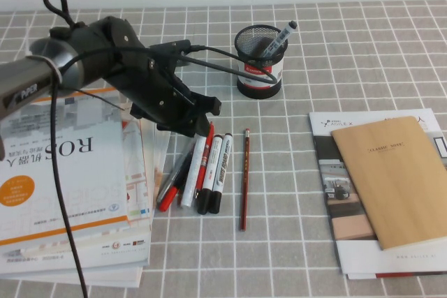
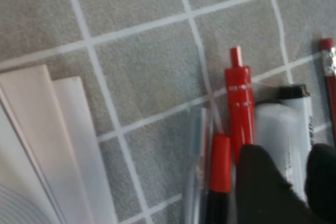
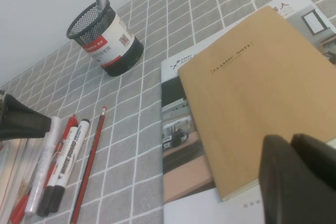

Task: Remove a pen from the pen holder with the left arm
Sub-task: 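Take a marker out of the pen holder and lay it on the table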

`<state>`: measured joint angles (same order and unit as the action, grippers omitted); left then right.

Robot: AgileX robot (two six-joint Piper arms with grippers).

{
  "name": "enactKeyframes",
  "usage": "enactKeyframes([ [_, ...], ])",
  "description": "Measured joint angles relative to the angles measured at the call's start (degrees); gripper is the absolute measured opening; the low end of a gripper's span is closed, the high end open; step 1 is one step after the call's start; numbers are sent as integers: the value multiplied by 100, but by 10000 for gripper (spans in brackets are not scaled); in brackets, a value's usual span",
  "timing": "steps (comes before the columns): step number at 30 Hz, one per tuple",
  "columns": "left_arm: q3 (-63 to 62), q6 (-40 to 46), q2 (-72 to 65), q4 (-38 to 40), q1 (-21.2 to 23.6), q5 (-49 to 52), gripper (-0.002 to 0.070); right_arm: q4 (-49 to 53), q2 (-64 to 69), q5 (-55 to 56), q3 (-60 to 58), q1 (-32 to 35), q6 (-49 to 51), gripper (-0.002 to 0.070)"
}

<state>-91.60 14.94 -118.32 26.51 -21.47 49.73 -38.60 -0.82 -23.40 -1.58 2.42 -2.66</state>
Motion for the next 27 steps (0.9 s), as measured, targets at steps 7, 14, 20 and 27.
enactKeyframes([
  [7, -183, -35, -34, -96, 0, -7, 403, 0, 0, 0, 0, 0, 0, -13],
  [14, -1415, -425, 24, -665, 0, 1277, 244, 0, 0, 0, 0, 0, 0, -13],
  [20, -1785, -206, 925, -877, -50, 1834, 24, 0, 0, 0, 0, 0, 0, -13],
  [27, -263, -93, 2999, -1178, -468, 1368, 4, 0, 0, 0, 0, 0, 0, -13],
])
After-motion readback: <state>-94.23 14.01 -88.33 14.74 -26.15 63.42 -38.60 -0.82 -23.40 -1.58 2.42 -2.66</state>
